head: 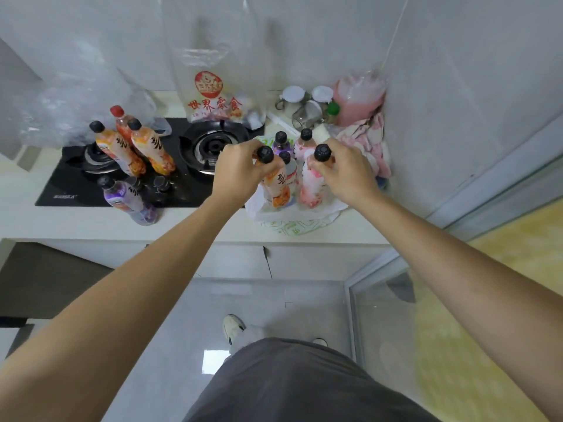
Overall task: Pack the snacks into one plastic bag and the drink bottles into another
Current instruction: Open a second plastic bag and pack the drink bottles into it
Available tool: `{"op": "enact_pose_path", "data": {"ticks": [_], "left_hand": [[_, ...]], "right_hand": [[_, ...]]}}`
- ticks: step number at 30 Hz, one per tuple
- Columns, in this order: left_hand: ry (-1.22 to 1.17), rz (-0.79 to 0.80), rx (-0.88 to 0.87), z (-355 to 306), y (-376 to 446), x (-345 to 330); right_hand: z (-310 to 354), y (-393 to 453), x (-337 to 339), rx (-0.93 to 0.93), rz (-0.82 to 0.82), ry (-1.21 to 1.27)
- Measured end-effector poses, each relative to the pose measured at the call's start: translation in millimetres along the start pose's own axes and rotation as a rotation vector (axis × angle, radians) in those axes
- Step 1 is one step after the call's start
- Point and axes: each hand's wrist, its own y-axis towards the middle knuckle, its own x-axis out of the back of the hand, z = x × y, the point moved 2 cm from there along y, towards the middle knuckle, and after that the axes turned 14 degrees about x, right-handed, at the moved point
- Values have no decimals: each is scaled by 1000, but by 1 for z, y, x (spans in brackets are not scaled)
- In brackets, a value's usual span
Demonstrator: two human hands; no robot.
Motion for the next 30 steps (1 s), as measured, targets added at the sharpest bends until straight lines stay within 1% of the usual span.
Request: {"op": "enact_pose_path", "data": {"ticks": [3, 11, 15, 20, 24, 30], "left_hand": [[-37, 51, 58, 5, 4, -19], [-68, 164, 56, 19, 1, -56], [-27, 219, 40, 30, 1, -74], [33, 289, 103, 48, 3, -90], [29, 315, 142, 55, 3, -96], [18, 332, 141, 55, 4, -96]], "right_hand": [[-16, -4, -5, -34, 3, 12], [-35, -15, -39, -44, 35, 72], [-43, -20, -59, -53, 73, 147], [-48, -19, -71, -35, 121, 174], [-51, -20, -81, -32, 165, 153], [-50, -18, -86, -42, 152, 113]]}}
